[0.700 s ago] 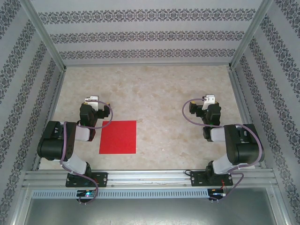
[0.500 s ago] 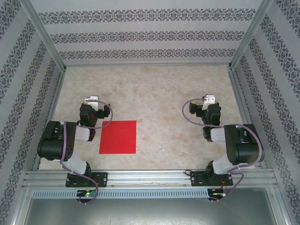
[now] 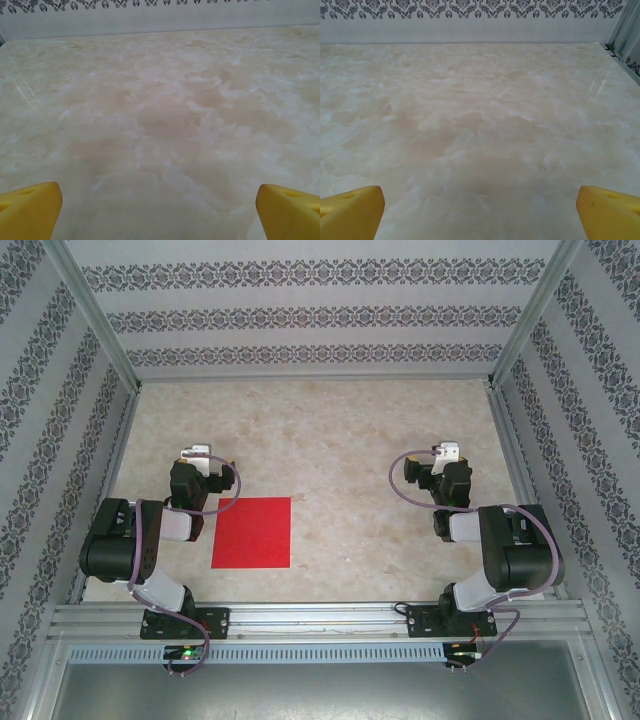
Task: Fold a paper plane with a square sheet of paper (fold left side to right side)
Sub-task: Move the square sheet of paper to the center of the table.
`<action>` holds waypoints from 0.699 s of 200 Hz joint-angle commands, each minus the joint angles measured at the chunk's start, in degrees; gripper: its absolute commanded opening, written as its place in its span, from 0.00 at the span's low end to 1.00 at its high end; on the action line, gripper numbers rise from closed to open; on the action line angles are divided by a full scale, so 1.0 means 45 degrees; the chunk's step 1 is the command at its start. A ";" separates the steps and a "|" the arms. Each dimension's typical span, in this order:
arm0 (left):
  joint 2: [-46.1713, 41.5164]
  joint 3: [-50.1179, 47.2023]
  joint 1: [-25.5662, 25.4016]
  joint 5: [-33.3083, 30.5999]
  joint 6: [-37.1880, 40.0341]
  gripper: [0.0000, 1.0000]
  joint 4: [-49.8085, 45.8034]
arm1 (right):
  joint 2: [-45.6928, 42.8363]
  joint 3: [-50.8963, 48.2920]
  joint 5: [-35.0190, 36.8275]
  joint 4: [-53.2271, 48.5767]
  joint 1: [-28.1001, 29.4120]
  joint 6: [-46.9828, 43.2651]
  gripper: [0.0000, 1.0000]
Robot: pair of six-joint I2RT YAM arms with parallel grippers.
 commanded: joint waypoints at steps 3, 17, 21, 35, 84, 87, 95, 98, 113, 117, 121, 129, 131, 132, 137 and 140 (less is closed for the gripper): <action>-0.0061 0.0004 0.0125 0.0007 -0.0271 1.00 -0.0076 | -0.0021 0.0241 -0.0590 0.0164 -0.0243 0.0282 0.98; -0.0052 0.0019 0.0126 0.0018 -0.0271 1.00 -0.0076 | -0.0031 0.0234 -0.0598 0.0163 -0.0246 0.0283 0.98; -0.0069 0.0023 0.0125 0.0020 -0.0297 1.00 -0.0094 | -0.0031 0.0236 -0.0598 0.0163 -0.0246 0.0283 0.98; -0.0072 0.0024 0.0125 0.0011 -0.0289 1.00 -0.0095 | -0.0031 0.0222 -0.0603 0.0163 -0.0246 0.0287 0.98; -0.0482 -0.0372 0.0125 -0.0067 -0.0295 1.00 0.0400 | -0.0084 0.0183 -0.0555 0.0267 -0.0246 0.0297 0.98; -0.0702 -0.0455 0.0125 -0.0100 -0.0300 1.00 0.0377 | -0.0121 0.0183 -0.0527 0.0254 -0.0246 0.0316 0.98; -0.1427 -0.0575 0.0125 -0.0464 -0.0421 1.00 -0.0134 | -0.0475 0.0183 -0.0464 -0.0013 -0.0246 0.0337 0.98; -0.1706 -0.0581 0.0125 -0.0602 -0.0484 1.00 -0.0385 | -0.0665 0.0183 -0.0462 -0.0142 -0.0246 0.0331 0.98; -0.3045 -0.0371 0.0125 -0.1766 -0.1062 1.00 -0.2193 | -0.1858 0.0196 -0.0285 -0.1227 -0.0246 0.0335 0.98; -0.3389 -0.0239 0.0125 -0.2074 -0.1306 1.00 -0.2855 | -0.2216 0.0245 -0.0212 -0.1634 -0.0246 0.0401 0.99; -0.3712 -0.0120 0.0125 -0.2330 -0.1621 1.00 -0.3400 | -0.2609 0.0315 -0.0141 -0.2199 -0.0246 0.0520 0.98; -0.4263 0.0027 0.0125 -0.2567 -0.2115 1.00 -0.4057 | -0.3406 0.0511 0.0011 -0.3506 -0.0251 0.0898 0.98; -0.4383 0.0049 0.0125 -0.2584 -0.2274 1.00 -0.4205 | -0.3604 0.0577 0.0028 -0.3791 -0.0257 0.1018 0.98; -0.4448 0.0066 0.0125 -0.2600 -0.2366 1.00 -0.4269 | -0.3703 0.0595 0.0027 -0.3972 -0.0262 0.1070 0.98; -0.4782 0.0144 0.0125 -0.2625 -0.2879 1.00 -0.4642 | -0.4176 0.0757 0.0030 -0.4787 -0.0266 0.1321 0.98; -0.4950 0.0215 0.0125 -0.2615 -0.3238 1.00 -0.4874 | -0.4443 0.0816 -0.0017 -0.5217 -0.0266 0.1479 0.98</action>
